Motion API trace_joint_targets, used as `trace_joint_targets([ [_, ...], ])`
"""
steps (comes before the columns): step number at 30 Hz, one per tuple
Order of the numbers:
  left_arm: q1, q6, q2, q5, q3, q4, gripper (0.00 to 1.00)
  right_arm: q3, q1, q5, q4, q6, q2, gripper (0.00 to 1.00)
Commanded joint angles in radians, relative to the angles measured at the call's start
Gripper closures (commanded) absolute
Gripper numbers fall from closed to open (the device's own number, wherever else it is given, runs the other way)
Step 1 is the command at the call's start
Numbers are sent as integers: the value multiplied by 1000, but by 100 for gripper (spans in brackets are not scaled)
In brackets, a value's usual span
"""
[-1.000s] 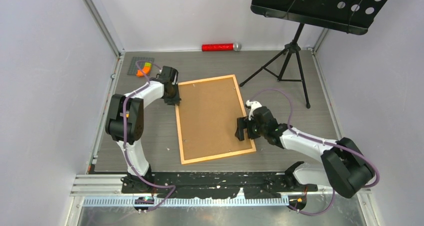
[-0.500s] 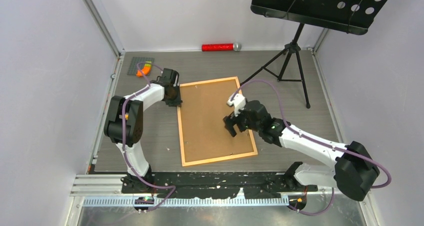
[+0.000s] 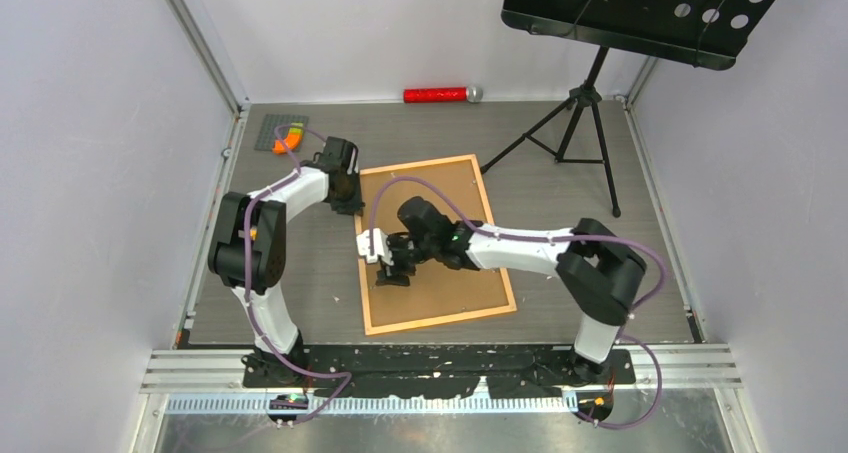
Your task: Take the photo out of the frame
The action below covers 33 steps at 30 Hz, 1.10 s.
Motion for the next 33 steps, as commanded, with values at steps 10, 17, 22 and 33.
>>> trace_joint_targets([
  [10, -12, 45, 20, 87, 33, -81, 100, 132, 50, 32, -74, -121, 179, 53],
  [17, -12, 38, 20, 85, 30, -86, 100, 167, 79, 74, -80, -106, 242, 51],
  [22, -12, 31, 21, 75, 29, -95, 100, 147, 85, 109, -21, -59, 252, 56],
  [33, -12, 12, 10, 60, 9, -107, 100, 122, 89, 207, 49, 75, 282, 83],
])
